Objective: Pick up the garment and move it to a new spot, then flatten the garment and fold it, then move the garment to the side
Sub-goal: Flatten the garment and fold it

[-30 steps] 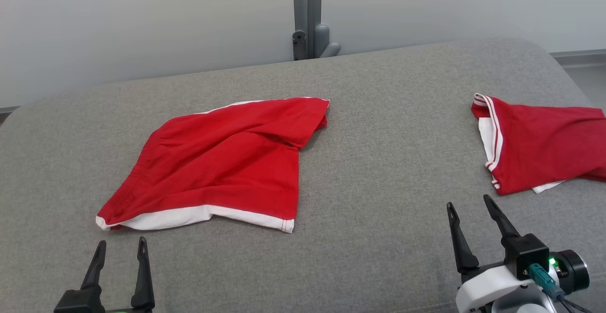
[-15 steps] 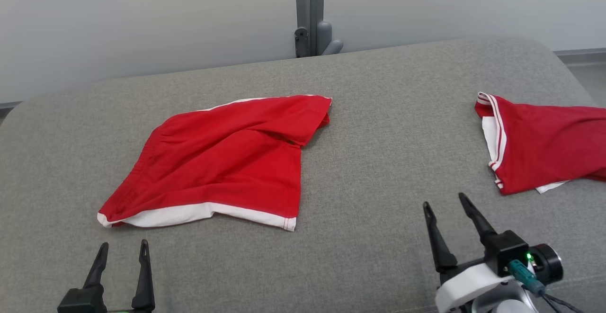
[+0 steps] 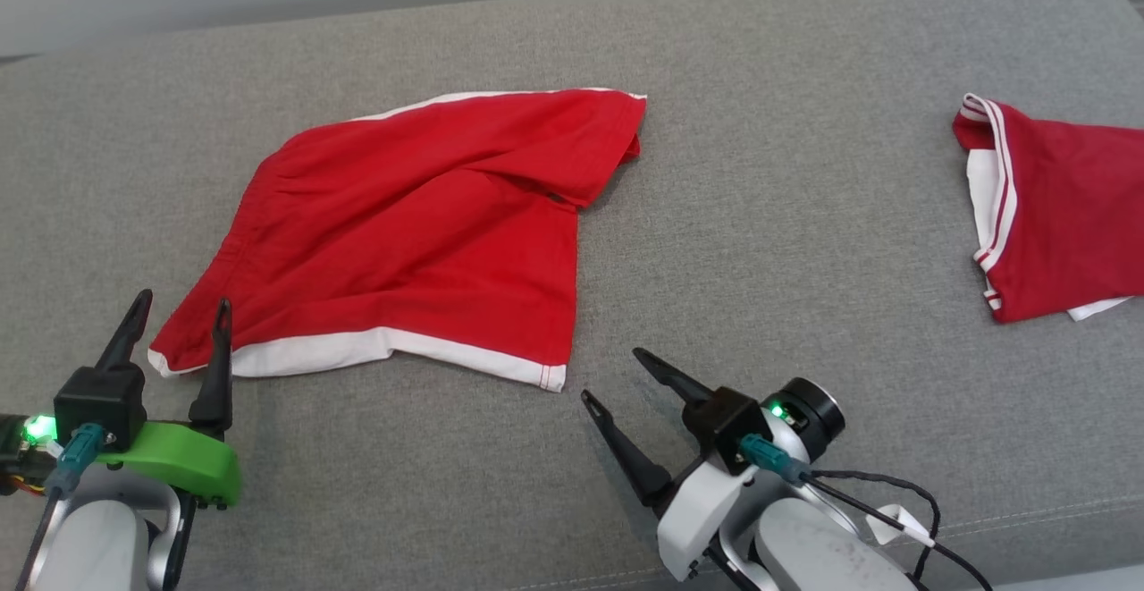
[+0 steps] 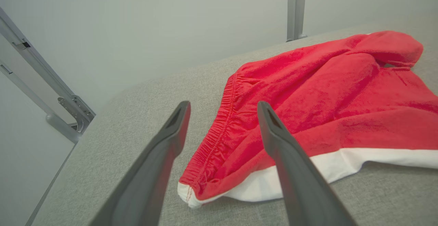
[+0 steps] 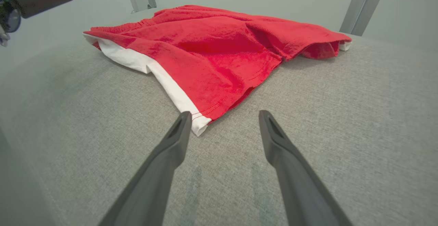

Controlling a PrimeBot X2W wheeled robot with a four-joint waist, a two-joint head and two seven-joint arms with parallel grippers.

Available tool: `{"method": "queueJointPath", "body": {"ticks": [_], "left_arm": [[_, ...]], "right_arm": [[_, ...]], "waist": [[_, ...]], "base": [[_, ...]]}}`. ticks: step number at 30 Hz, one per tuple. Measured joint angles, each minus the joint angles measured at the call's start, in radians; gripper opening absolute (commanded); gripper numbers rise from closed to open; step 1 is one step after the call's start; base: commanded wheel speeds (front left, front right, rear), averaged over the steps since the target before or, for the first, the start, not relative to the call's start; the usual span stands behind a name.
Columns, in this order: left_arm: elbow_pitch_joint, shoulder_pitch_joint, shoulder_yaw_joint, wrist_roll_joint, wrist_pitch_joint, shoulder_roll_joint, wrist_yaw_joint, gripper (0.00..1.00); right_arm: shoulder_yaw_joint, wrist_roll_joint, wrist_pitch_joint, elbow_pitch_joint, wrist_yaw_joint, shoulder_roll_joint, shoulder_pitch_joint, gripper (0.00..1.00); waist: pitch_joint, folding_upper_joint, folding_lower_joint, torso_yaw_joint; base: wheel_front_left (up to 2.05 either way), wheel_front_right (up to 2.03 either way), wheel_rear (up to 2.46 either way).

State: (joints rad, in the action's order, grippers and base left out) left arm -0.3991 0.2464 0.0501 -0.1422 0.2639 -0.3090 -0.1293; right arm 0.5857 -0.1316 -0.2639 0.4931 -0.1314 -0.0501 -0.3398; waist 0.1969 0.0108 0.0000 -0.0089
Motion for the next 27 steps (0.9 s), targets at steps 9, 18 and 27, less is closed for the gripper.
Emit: {"method": "queueJointPath", "body": {"ticks": [9, 18, 27], "left_arm": [[-0.084, 0.089, 0.070, -0.056, 0.000, -0.084, 0.000, 1.00], [-0.105, 0.087, 0.117, -0.125, 0.000, -0.141, 0.000, 1.00], [-0.147, 0.088, 0.214, -0.219, 0.000, -0.175, -0.001, 1.00]], "right_arm": [[0.156, -0.091, 0.002, 0.088, 0.000, 0.001, -0.102, 1.00], [0.174, -0.112, 0.002, 0.073, 0.000, 0.000, -0.133, 1.00], [0.167, -0.108, 0.002, 0.070, 0.000, 0.000, -0.153, 1.00]], "waist": [[0.104, 0.0000, 0.0000, 0.020], [0.130, 0.0000, 0.0000, 0.041], [0.144, 0.0000, 0.0000, 0.052]], "base": [[0.00, 0.00, 0.00], [0.00, 0.00, 0.00], [0.00, 0.00, 0.00]]}}
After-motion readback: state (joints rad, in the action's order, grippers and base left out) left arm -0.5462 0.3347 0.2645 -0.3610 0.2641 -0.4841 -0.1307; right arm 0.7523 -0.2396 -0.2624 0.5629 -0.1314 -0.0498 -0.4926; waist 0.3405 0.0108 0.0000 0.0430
